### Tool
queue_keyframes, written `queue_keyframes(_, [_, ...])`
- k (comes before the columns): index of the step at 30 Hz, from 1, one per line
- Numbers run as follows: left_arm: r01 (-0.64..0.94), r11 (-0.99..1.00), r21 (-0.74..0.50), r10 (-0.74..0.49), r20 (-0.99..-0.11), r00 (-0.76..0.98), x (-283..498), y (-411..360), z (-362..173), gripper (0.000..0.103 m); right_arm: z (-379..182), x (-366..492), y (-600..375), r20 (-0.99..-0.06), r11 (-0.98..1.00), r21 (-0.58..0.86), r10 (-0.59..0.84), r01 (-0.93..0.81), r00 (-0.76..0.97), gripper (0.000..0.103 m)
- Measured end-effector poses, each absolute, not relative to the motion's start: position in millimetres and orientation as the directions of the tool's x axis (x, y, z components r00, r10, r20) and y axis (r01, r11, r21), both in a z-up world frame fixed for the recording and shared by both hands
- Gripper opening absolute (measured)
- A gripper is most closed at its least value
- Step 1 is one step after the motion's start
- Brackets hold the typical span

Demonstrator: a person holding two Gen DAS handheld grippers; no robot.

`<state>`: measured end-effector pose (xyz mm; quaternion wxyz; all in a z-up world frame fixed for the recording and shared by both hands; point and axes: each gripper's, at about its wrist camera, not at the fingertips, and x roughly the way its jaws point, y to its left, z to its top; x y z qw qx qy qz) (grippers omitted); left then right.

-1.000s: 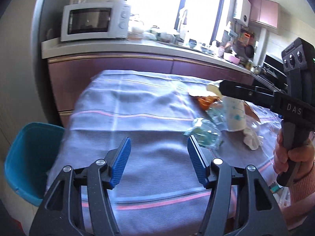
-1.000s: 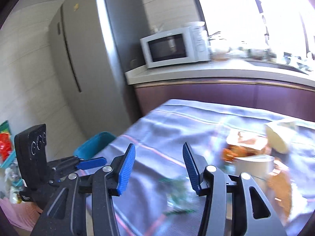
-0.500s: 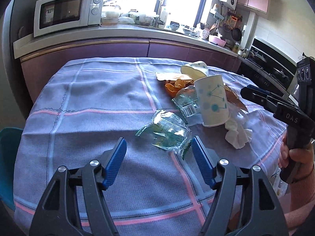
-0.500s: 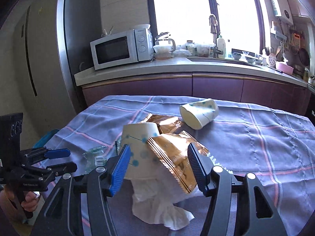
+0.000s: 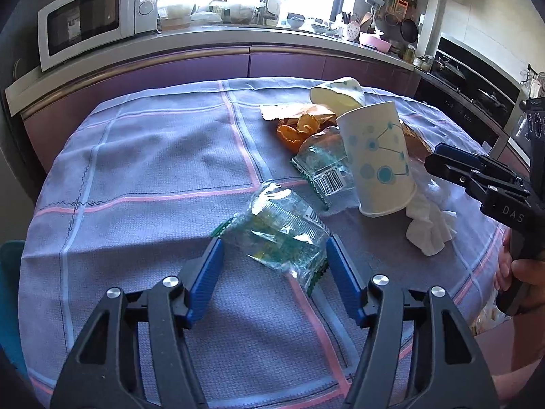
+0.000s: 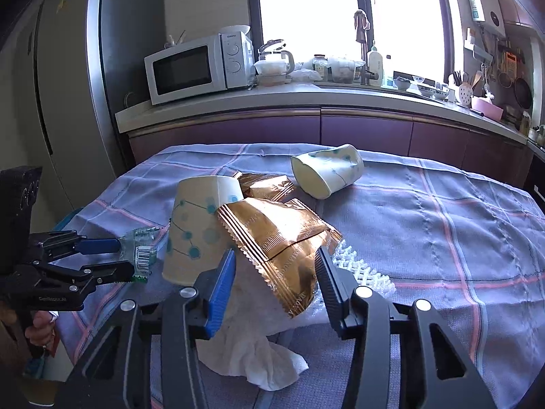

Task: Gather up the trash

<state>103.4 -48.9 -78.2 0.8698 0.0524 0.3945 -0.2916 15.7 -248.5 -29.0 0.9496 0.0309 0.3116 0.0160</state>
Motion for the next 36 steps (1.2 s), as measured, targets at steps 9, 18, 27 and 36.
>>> queue_keyframes(9, [0.547,0.824,-0.147,-0.468,-0.721,0.511,101.4,-49.8,-82.5,0.033,-24.2,10.5,-254.8,-0.573,0.995,0.096,0.073,-0.022,0.816,0.008])
queue_keyframes(18, [0.527,0.829,-0.186,-0.484,-0.71,0.511,100.5,-40.5,-79.4,0.03,-20.1,7.5,-260.8,-0.564,0.996,0.083,0.03,0.021,0.825,0.044])
queue_keyframes(27, [0.531,0.828,-0.181,-0.488,-0.698,0.525,96.1,-37.2,-75.2,0.03,-47.5,26.3,-302.0,-0.627,0.938,0.335,0.154,0.086,0.763,0.052])
queue_keyframes(36, [0.523,0.831,-0.19,-0.488,-0.7,0.521,95.0,-32.5,-76.7,0.03,-46.8,21.2,-309.0,-0.588,0.907,0.418,0.231,0.046,0.775,0.007])
